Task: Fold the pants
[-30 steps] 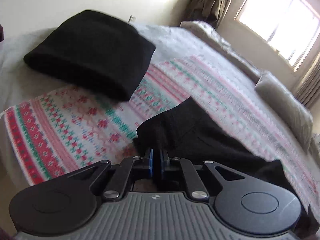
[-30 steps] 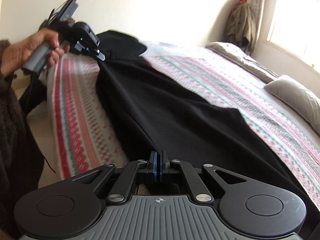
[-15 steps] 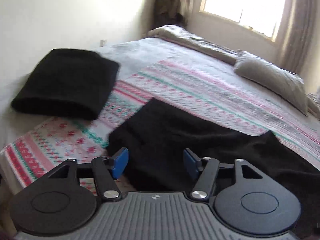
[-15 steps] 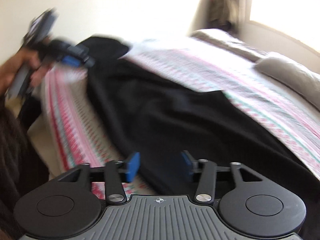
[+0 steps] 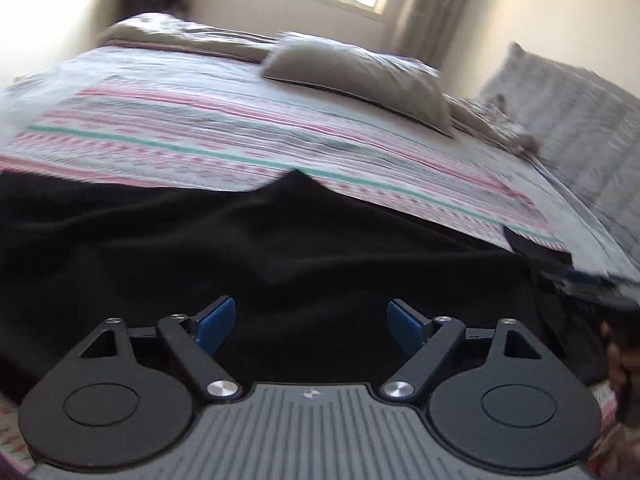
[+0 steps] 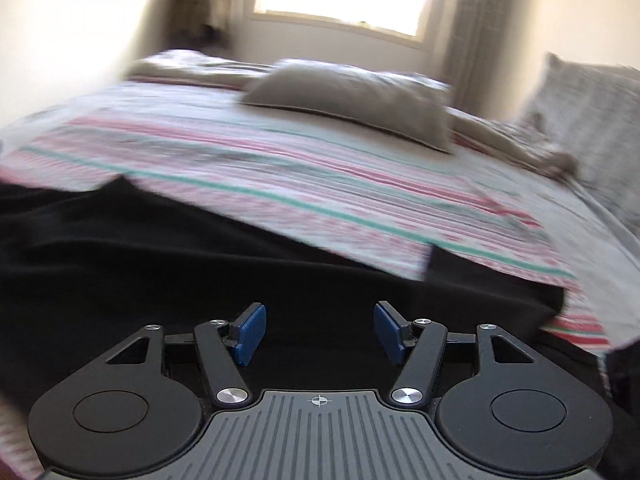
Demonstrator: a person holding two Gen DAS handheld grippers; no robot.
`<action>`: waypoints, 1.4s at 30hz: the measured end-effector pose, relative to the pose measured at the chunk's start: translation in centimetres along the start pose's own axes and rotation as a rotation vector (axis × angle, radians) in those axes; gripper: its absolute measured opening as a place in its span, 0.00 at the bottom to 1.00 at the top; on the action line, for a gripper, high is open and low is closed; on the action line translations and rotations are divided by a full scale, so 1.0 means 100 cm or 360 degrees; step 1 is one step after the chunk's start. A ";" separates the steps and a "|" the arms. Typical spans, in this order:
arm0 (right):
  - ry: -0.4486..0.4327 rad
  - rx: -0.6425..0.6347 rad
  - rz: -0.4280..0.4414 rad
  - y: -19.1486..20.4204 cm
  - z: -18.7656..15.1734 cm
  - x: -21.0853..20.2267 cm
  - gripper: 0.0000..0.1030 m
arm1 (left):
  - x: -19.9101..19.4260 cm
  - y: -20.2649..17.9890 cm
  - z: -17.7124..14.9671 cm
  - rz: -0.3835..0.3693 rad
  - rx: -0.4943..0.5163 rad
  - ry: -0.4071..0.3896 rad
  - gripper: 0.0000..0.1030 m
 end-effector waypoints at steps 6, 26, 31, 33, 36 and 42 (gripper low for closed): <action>-0.0015 0.0150 -0.0128 -0.044 0.022 0.039 0.58 | 0.036 -0.053 0.002 -0.0135 0.0186 0.0023 0.85; 0.0019 0.0281 -0.0401 -0.086 0.045 0.128 0.00 | 0.084 -0.100 0.004 -0.0243 0.0430 0.0057 0.87; -0.0111 0.0444 -0.0416 -0.129 0.065 0.069 0.00 | 0.072 -0.111 0.002 -0.0342 0.0527 -0.0019 0.87; -0.0146 0.0519 -0.0444 -0.154 0.067 0.045 0.00 | 0.068 -0.118 0.001 -0.0397 0.0598 -0.0049 0.87; -0.0193 0.0650 -0.0486 -0.192 0.060 0.009 0.00 | 0.062 -0.128 -0.004 -0.0476 0.0732 -0.0090 0.87; -0.0151 0.1042 -0.0498 -0.260 0.009 -0.037 0.00 | 0.050 -0.147 -0.022 -0.0564 0.0969 -0.0119 0.77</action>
Point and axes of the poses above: each gripper's, at about its wrist camera, not at the fingertips, and x roughly the way its jaws point, y to its left, z to its top, the point moved 6 cm from there along x, roughly the way its jaws point, and after that the axes turned 15 degrees about x, right-handed, at the moved point
